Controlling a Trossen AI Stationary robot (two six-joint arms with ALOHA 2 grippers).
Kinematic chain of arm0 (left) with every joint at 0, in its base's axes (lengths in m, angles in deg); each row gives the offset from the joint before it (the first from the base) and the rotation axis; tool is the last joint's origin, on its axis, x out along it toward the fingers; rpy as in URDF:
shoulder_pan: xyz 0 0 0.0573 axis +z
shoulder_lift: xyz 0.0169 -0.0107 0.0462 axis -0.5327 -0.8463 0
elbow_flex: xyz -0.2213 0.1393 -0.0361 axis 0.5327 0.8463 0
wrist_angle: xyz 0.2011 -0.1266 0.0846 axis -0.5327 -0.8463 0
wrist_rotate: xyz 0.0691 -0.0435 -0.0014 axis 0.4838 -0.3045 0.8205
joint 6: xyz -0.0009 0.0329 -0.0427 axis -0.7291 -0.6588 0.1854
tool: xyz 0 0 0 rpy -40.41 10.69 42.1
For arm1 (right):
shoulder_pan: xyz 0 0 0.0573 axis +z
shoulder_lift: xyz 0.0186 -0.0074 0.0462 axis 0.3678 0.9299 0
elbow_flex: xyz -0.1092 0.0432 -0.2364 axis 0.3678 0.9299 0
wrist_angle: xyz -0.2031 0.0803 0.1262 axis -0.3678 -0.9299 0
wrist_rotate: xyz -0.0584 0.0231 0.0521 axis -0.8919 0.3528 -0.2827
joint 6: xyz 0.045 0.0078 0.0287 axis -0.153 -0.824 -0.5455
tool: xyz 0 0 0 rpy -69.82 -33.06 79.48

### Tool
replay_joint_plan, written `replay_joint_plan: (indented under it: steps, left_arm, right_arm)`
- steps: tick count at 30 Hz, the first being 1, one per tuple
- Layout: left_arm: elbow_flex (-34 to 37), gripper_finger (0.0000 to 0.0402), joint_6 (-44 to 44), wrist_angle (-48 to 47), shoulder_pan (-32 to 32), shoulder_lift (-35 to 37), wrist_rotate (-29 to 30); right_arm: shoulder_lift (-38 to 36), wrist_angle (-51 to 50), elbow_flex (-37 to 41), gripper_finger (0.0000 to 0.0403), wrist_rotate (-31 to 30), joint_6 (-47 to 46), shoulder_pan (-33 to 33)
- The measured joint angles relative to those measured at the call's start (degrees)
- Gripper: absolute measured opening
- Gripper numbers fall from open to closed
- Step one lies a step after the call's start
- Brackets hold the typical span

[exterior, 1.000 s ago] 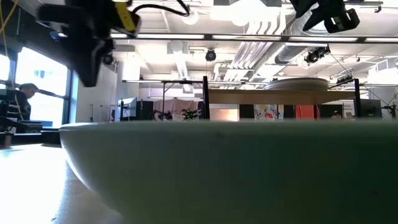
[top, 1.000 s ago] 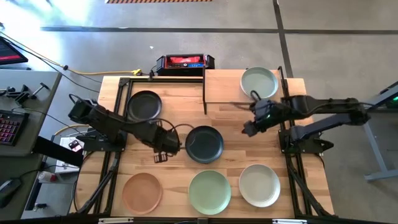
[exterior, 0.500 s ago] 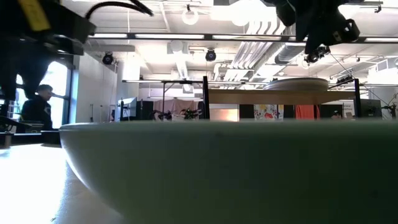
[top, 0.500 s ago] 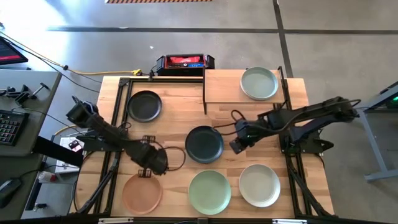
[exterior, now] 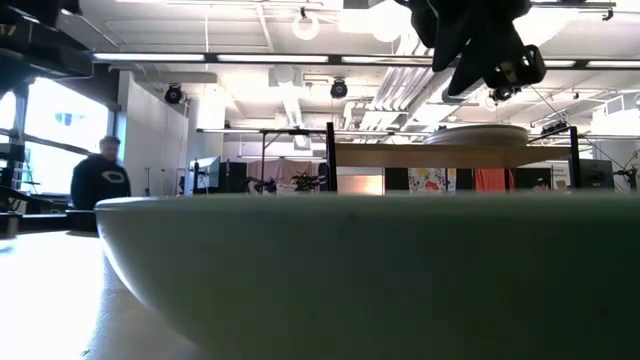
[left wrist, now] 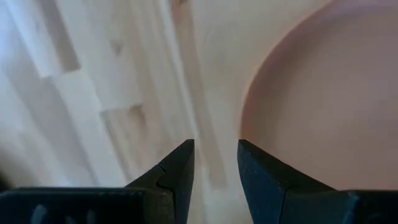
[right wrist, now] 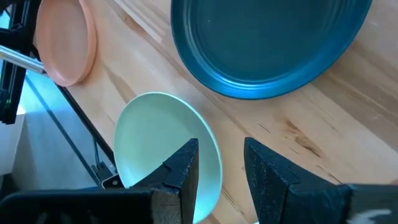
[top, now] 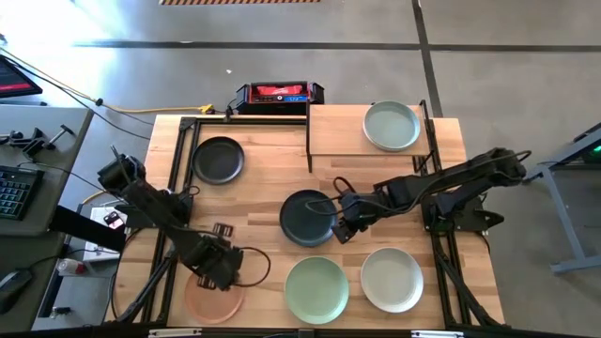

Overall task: Place and stack plates onto a shelf
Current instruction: Stack the brown plate on top of the blue plate on the shelf

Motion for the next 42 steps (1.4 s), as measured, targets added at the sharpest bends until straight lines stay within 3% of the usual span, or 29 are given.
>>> replay_joint_plan:
  steps: [14, 42]
  left_arm:
    - [0.0, 0.011, 4.35, 7.14, -0.38, -0.08, -0.2]
    - [-0.02, 0.011, -2.62, 9.01, 2.13, -11.83, -4.77]
  right_arm:
    - [0.07, -0.06, 0.0, 0.0108, 2.23, 3.06, 0.04]
    - [0.0, 0.02, 0.0, 0.0108, 3.26, 6.08, 0.04]
